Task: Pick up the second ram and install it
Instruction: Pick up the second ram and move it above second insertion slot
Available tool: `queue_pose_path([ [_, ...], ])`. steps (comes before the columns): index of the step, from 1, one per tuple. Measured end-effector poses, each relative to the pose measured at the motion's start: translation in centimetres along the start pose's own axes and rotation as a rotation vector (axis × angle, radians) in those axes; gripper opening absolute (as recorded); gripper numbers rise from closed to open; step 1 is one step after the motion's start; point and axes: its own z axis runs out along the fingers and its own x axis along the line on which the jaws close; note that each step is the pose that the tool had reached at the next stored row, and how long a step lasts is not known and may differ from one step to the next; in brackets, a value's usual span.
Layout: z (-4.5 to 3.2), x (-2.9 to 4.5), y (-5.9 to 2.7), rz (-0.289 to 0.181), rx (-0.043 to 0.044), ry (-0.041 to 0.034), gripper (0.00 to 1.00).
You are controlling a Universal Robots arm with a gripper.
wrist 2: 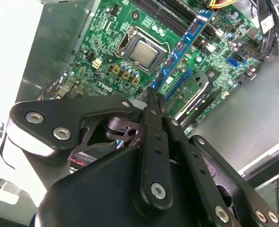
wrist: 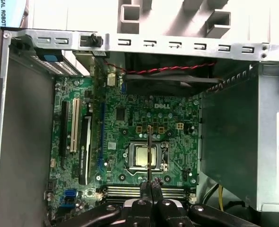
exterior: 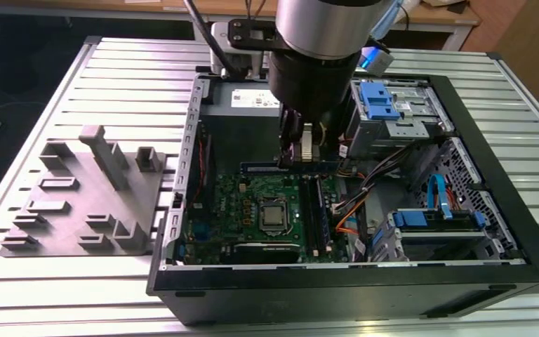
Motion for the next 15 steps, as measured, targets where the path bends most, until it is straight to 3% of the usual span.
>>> queue_pose_path([
  [7,0.44,0.02,-0.03,-0.001,-0.0002,0.0059,0.08],
  [15,0.50,0.03,-0.44,-0.001,-0.0002,0.0063,0.08],
])
